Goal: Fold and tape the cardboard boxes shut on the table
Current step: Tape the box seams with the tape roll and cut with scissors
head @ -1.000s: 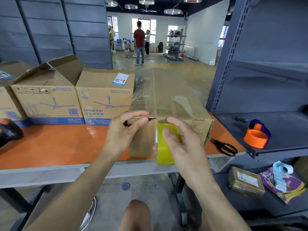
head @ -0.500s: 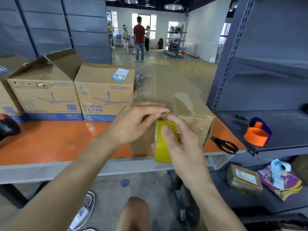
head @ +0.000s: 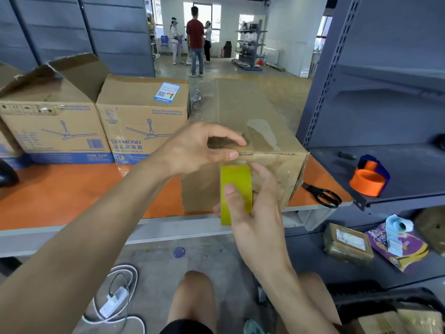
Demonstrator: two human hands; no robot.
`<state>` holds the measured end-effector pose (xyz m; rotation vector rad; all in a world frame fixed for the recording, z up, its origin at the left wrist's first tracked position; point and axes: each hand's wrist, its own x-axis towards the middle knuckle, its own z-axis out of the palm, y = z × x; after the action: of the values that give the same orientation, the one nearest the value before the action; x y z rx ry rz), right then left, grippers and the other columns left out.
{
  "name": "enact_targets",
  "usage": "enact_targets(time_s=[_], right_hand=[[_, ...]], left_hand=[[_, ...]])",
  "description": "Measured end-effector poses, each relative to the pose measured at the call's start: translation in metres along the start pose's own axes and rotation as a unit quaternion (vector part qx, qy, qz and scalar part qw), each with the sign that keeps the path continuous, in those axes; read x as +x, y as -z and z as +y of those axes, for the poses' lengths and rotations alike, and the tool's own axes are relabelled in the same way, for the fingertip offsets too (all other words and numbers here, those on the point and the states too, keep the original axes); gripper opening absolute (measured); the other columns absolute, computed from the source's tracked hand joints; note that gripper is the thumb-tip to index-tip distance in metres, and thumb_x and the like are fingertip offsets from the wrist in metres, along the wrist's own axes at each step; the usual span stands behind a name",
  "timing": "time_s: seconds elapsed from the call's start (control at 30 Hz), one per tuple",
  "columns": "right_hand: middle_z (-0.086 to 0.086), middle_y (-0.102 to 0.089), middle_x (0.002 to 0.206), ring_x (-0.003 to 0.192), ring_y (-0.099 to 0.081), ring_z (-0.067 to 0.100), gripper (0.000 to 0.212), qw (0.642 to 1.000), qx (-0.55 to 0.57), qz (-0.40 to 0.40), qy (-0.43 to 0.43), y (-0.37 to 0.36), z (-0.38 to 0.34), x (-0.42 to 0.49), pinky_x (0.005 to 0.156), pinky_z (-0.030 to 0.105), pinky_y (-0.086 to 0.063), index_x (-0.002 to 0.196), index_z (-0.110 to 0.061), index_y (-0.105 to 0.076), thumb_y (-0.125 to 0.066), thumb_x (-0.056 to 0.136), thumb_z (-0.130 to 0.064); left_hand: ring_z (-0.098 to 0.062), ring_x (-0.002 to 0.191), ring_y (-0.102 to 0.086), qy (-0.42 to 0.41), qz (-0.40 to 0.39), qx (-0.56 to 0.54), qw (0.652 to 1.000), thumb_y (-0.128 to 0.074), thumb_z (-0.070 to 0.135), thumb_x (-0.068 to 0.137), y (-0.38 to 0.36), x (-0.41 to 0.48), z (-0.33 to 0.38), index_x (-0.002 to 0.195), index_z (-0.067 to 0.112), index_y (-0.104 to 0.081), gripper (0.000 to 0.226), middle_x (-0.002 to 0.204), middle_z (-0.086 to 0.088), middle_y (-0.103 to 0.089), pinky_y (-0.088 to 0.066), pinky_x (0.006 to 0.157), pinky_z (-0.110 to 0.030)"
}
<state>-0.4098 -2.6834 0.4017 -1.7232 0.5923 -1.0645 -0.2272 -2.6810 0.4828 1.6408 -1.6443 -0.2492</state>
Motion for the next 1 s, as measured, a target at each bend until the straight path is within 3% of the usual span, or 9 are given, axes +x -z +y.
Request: enact_targets(time_s=[0.13,0.23,0.37,0.43,0.57,0.63,0.73,0.9,1.0], right_hand=[[-0.024,-0.072,0.086,0.081,-0.074,0.017,0.045,0.999,-0.022,0.004,-0.023,-0.001,0.002,-0.002,0.085,0.053,-0.056,0.137,-0.033,-0.037,-0.057,0.099,-0.045],[-0.009,-0.075,0.088,0.092,-0.072,0.024,0.052,0.999,-0.032,-0.003,-0.027,-0.001,0.006,0.0,0.087,0.052,-0.055,0.135,-0.039,-0.037,-0.052,0.089,-0.059],[-0.007,-0.071,0.105,0.094,-0.072,0.028,0.044,0.999,-0.024,0.004,-0.038,-0.003,0.013,0.001,0.09,0.049,-0.055,0.137,-0.042,-0.038,-0.055,0.098,-0.052],[-0.011,-0.073,0.094,0.086,-0.074,0.019,0.041,0.999,-0.023,-0.001,-0.035,-0.005,0.018,-0.002,0.087,0.042,-0.055,0.137,-0.044,-0.035,-0.052,0.1,-0.05],[-0.01,-0.075,0.079,0.077,-0.071,0.0,0.043,0.999,-0.029,-0.007,-0.022,-0.007,0.023,-0.012,0.072,0.008,-0.044,0.143,-0.044,-0.03,-0.041,0.103,-0.055],[-0.009,-0.075,0.079,0.075,-0.071,0.0,0.044,0.999,-0.036,0.002,-0.02,-0.005,0.024,-0.013,0.072,0.008,-0.044,0.144,-0.042,-0.032,-0.039,0.102,-0.056],[-0.015,-0.074,0.071,0.079,-0.07,0.0,0.047,0.996,-0.074,-0.016,-0.051,-0.003,0.025,-0.009,0.083,0.022,-0.048,0.144,-0.042,-0.031,-0.035,0.101,-0.062],[-0.009,-0.075,0.07,0.078,-0.065,-0.012,0.056,0.991,-0.099,-0.041,-0.086,-0.003,0.028,0.0,0.071,0.0,-0.038,0.15,-0.037,-0.027,-0.034,0.101,-0.062],[-0.01,-0.076,0.075,0.076,-0.067,-0.011,0.057,0.99,-0.094,-0.043,-0.098,-0.002,0.028,-0.001,0.07,0.0,-0.039,0.151,-0.04,-0.025,-0.035,0.1,-0.064]], left_hand=[[0.008,0.134,-0.047,-0.032,-0.015,0.085,0.996,-0.071,0.033,0.095,0.0,-0.005,-0.005,0.13,0.035,-0.069,0.035,0.142,0.018,-0.059,-0.033,0.119,-0.026],[0.003,0.143,-0.039,-0.078,-0.015,0.182,0.98,-0.056,0.036,0.103,-0.003,-0.01,-0.009,0.139,0.037,-0.06,0.037,0.151,0.018,-0.049,-0.03,0.121,-0.028],[0.001,0.145,-0.036,-0.096,-0.002,0.218,0.971,-0.052,0.034,0.105,-0.007,-0.013,-0.01,0.144,0.035,-0.056,0.039,0.153,0.016,-0.047,-0.029,0.12,-0.023],[-0.001,0.146,-0.036,-0.101,-0.003,0.228,0.968,-0.053,0.033,0.105,-0.007,-0.012,-0.01,0.145,0.033,-0.055,0.04,0.154,0.015,-0.046,-0.027,0.12,-0.019],[-0.002,0.146,-0.036,-0.105,-0.007,0.23,0.968,-0.056,0.032,0.104,-0.007,-0.012,-0.01,0.145,0.032,-0.055,0.041,0.154,0.013,-0.047,-0.024,0.12,-0.016],[-0.002,0.146,-0.037,-0.108,-0.006,0.229,0.967,-0.056,0.033,0.104,-0.007,-0.012,-0.01,0.144,0.033,-0.055,0.041,0.153,0.014,-0.047,-0.029,0.121,-0.025],[0.0,0.144,-0.038,-0.107,0.007,0.225,0.968,-0.057,0.035,0.103,-0.009,-0.012,-0.012,0.143,0.035,-0.056,0.041,0.152,0.016,-0.048,-0.032,0.119,-0.026],[0.002,0.141,-0.042,-0.109,0.027,0.227,0.967,-0.059,0.038,0.101,-0.01,-0.011,-0.013,0.14,0.038,-0.059,0.038,0.149,0.018,-0.052,-0.036,0.115,-0.023],[0.005,0.132,-0.052,-0.108,0.065,0.236,0.963,-0.059,0.047,0.1,-0.011,-0.009,-0.01,0.131,0.043,-0.066,0.032,0.139,0.021,-0.06,-0.047,0.105,-0.029]])
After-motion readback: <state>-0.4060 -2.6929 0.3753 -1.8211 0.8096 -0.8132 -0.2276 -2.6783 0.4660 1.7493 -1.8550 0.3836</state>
